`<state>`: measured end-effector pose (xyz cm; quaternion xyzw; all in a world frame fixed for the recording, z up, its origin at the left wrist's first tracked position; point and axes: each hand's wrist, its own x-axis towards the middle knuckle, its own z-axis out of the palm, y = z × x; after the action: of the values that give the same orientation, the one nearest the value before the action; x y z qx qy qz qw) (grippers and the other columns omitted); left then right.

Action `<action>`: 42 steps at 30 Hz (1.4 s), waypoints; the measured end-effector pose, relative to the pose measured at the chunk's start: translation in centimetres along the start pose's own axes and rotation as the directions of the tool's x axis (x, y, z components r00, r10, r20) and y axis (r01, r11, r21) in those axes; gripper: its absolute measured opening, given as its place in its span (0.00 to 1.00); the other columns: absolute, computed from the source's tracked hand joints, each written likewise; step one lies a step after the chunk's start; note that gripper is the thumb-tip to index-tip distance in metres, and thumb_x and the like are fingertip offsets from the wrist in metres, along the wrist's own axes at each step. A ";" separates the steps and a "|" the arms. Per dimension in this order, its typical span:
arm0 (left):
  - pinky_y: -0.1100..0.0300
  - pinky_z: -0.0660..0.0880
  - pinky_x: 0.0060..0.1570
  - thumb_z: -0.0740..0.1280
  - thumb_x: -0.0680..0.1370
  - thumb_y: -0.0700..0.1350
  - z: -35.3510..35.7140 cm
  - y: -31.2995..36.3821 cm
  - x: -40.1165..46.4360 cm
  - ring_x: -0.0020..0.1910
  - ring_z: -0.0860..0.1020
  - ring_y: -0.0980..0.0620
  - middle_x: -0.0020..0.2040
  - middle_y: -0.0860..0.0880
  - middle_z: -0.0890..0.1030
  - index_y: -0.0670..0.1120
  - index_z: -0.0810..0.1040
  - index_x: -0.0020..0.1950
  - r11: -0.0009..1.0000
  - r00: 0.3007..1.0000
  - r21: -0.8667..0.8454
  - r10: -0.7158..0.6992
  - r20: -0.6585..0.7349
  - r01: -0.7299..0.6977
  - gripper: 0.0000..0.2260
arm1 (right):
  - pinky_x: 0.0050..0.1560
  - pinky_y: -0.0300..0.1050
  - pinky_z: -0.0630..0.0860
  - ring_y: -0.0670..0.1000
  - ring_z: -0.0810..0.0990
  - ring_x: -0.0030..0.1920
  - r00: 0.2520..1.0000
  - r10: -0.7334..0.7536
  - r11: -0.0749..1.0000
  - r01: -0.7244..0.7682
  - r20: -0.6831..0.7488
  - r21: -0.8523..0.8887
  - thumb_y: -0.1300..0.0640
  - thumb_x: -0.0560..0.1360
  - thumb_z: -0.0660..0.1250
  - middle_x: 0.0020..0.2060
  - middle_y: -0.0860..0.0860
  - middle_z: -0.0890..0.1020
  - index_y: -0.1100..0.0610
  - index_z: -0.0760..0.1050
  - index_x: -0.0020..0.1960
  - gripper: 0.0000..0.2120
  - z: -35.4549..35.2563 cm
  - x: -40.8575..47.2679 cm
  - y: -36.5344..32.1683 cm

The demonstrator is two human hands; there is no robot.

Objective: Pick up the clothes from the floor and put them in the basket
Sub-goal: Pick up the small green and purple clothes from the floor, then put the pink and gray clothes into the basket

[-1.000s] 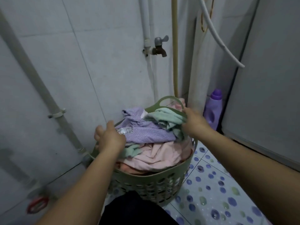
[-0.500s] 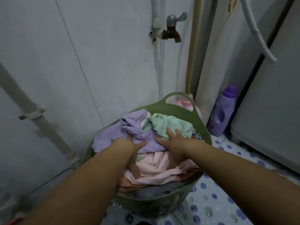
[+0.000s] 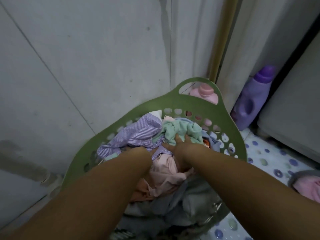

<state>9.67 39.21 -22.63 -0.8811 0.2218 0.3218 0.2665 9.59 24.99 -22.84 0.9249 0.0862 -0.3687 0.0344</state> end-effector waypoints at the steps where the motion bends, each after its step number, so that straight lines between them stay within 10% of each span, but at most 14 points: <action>1: 0.38 0.60 0.69 0.62 0.79 0.53 0.7 0.4 0.2 0.73 0.59 0.34 0.76 0.40 0.55 0.51 0.46 0.78 0.998 0.998 -0.033 -0.054 0.016 0.054 0.33 | 0.70 0.72 0.52 0.65 0.32 0.74 1.000 0.005 1.000 -0.004 -0.004 0.017 0.54 0.74 0.67 0.75 0.52 0.30 0.37 0.35 0.74 0.46 0.4 -0.2 -0.1; 13: 0.30 0.52 0.70 0.73 0.62 0.67 1.3 3.1 -6.5 0.74 0.39 0.27 0.76 0.40 0.32 0.59 0.25 0.71 0.983 0.992 -0.154 -0.088 0.088 0.101 0.61 | 0.74 0.64 0.53 0.64 0.40 0.77 1.000 -0.001 1.000 0.001 0.011 -0.015 0.50 0.71 0.71 0.75 0.54 0.32 0.35 0.33 0.73 0.51 2.7 -7.9 0.6; 18: 0.48 0.67 0.69 0.72 0.67 0.64 -4.7 3.4 -10.9 0.70 0.69 0.42 0.74 0.44 0.65 0.47 0.62 0.74 0.991 0.998 -0.122 -0.055 0.040 0.060 0.42 | 0.66 0.46 0.67 0.57 0.69 0.68 0.961 -0.146 0.989 0.150 -0.236 0.000 0.50 0.74 0.68 0.73 0.56 0.66 0.50 0.59 0.75 0.33 1.0 -14.1 2.9; 23: 0.55 0.72 0.60 0.67 0.75 0.52 -12.0 8.4 -14.0 0.62 0.76 0.42 0.62 0.42 0.78 0.44 0.77 0.62 0.950 0.862 -0.294 -0.062 -0.503 -0.104 0.19 | 0.54 0.32 0.66 0.49 0.75 0.63 0.878 0.017 0.904 0.190 -0.478 0.382 0.52 0.75 0.68 0.64 0.49 0.77 0.51 0.71 0.68 0.22 2.9 -21.4 10.4; 30: 0.54 0.76 0.56 0.68 0.75 0.46 -17.1 25.0 -12.9 0.55 0.79 0.43 0.56 0.42 0.82 0.44 0.78 0.57 0.671 0.730 -0.503 0.086 -0.678 -0.545 0.12 | 0.51 0.33 0.66 0.45 0.74 0.52 0.848 0.462 0.733 -0.198 -0.261 0.651 0.55 0.74 0.70 0.59 0.54 0.80 0.57 0.75 0.64 0.19 15.2 -29.6 26.4; 39: 0.57 0.75 0.54 0.67 0.76 0.45 -15.4 41.7 -7.7 0.53 0.78 0.45 0.57 0.44 0.78 0.43 0.76 0.62 0.472 0.826 -0.678 0.308 -0.472 -0.563 0.15 | 0.57 0.39 0.68 0.52 0.74 0.63 0.708 0.706 0.503 -0.523 0.022 0.688 0.54 0.76 0.66 0.64 0.52 0.77 0.54 0.75 0.64 0.17 31.0 -32.7 34.7; 42: 0.61 0.72 0.51 0.67 0.77 0.45 -14.4 45.7 -6.0 0.57 0.78 0.45 0.60 0.44 0.78 0.44 0.76 0.63 0.433 0.842 -0.725 0.339 -0.419 -0.535 0.15 | 0.43 0.39 0.66 0.53 0.75 0.52 0.643 0.765 0.431 -0.529 0.014 0.732 0.54 0.77 0.63 0.48 0.52 0.78 0.50 0.76 0.48 0.03 35.0 -30.7 35.6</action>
<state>-13.76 -3.01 -24.05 -0.8400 0.2942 0.3498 -0.2925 -29.36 -18.54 -27.13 0.8737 -0.4177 -0.1737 -0.1788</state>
